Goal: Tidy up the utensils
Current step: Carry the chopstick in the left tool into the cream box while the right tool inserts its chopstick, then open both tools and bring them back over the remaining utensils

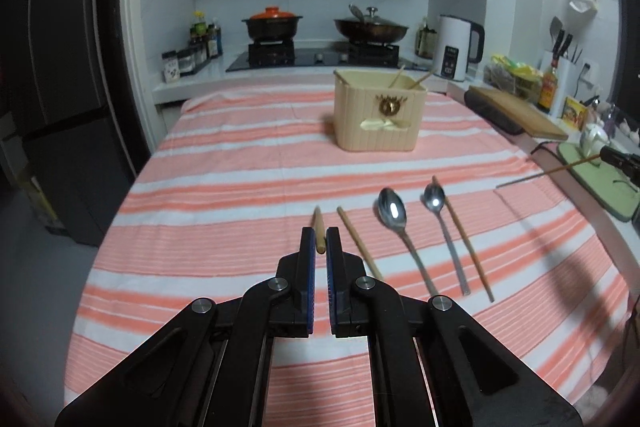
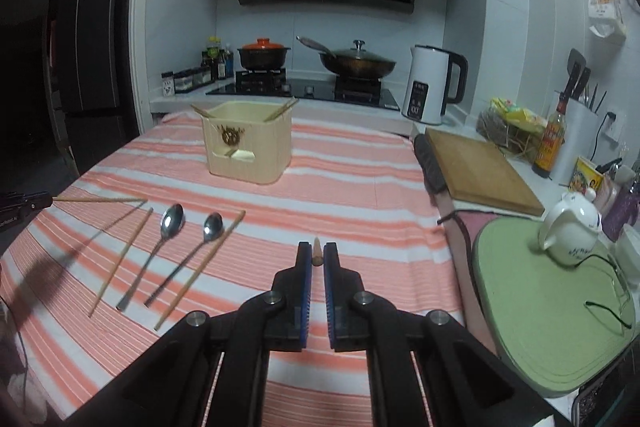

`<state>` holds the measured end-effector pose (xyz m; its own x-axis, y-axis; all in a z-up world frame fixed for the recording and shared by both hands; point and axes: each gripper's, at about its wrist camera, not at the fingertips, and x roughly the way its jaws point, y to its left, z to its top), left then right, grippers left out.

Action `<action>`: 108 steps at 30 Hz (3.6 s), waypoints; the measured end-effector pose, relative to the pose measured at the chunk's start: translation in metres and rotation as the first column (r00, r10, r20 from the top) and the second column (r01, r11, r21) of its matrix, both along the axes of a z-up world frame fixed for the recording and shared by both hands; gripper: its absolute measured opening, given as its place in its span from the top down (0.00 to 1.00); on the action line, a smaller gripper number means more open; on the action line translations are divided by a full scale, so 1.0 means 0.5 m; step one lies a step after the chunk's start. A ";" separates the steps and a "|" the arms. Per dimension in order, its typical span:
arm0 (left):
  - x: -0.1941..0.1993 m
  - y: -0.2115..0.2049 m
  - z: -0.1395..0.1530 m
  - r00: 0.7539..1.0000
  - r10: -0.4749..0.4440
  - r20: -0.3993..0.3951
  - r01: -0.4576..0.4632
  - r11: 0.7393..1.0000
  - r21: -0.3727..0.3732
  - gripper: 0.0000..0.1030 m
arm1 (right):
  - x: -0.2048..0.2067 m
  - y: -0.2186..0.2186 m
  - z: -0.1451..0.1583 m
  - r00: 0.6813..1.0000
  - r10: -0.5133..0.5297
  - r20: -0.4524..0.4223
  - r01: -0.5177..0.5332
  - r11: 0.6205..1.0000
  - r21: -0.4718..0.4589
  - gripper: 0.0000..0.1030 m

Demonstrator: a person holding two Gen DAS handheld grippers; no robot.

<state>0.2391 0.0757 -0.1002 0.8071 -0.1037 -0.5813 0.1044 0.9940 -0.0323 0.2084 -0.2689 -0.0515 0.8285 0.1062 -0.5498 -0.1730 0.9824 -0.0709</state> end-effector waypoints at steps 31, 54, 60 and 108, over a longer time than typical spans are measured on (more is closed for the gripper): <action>0.069 -0.059 0.226 0.979 -0.099 0.181 0.115 0.990 -0.082 0.97 | 0.045 0.075 0.159 0.981 0.150 0.120 -0.166 0.976 0.138 0.94; 0.418 -0.137 0.294 0.933 -0.015 0.360 0.082 0.982 -0.171 0.97 | 0.365 0.195 0.213 0.959 0.151 0.240 -0.185 0.975 0.126 0.94; 0.492 -0.153 0.203 0.967 -0.013 0.254 0.058 0.984 -0.170 0.97 | 0.446 0.216 0.121 0.984 0.150 0.094 -0.163 0.975 0.149 0.94; 0.125 0.037 -0.270 0.941 0.161 -0.298 -0.172 0.985 -0.013 0.03 | 0.033 0.058 -0.313 0.951 -0.078 -0.300 0.075 0.997 -0.022 0.35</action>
<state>0.3017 0.0942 -0.2353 0.6077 -0.0089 -0.7941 -0.0826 0.9938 -0.0744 0.2249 -0.2399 -0.2080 0.6299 0.0420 -0.7755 -0.1124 0.9930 -0.0375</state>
